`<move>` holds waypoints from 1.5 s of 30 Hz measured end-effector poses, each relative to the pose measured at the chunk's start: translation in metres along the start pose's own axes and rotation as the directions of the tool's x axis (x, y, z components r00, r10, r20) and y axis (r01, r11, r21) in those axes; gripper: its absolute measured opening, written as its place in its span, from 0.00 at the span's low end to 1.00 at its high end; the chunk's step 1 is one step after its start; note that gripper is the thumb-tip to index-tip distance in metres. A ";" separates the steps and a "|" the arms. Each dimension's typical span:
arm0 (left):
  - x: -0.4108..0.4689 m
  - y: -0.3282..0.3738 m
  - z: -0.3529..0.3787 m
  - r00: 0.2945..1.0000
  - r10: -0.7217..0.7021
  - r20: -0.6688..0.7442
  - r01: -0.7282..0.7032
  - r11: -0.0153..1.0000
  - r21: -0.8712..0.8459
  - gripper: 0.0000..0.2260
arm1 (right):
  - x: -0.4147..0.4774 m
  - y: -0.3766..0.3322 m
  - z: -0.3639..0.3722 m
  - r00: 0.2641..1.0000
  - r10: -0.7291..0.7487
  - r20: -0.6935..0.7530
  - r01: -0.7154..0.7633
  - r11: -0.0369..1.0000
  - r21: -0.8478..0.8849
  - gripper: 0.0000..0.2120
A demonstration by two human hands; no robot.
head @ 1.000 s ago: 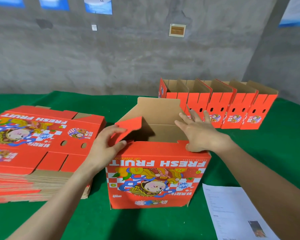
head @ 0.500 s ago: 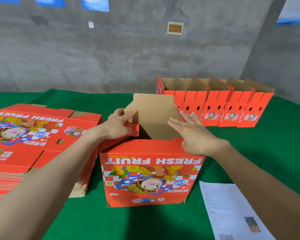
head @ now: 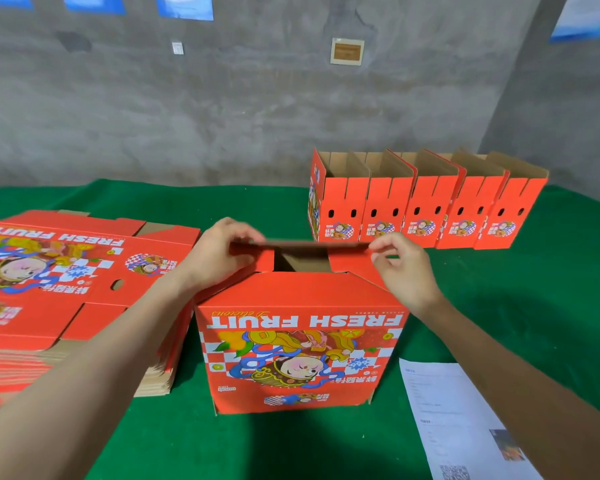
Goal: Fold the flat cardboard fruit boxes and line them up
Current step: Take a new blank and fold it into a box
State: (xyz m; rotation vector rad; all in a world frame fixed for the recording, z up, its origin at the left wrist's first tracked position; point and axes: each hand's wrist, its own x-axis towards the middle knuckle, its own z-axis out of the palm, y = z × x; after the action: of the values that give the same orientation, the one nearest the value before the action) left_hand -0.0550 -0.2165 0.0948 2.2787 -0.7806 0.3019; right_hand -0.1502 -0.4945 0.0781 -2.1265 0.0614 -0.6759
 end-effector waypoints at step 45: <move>-0.035 -0.023 -0.004 0.727 -0.652 0.217 0.663 0.582 -0.471 0.17 | -0.012 0.042 0.003 0.657 0.696 0.289 -0.751 0.638 0.170 0.16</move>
State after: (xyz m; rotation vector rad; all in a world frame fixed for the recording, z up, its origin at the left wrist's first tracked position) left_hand -0.0687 -0.1843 0.0707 1.8662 0.0515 -0.2695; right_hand -0.1505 -0.5143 0.0393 -1.6656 0.6547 0.0300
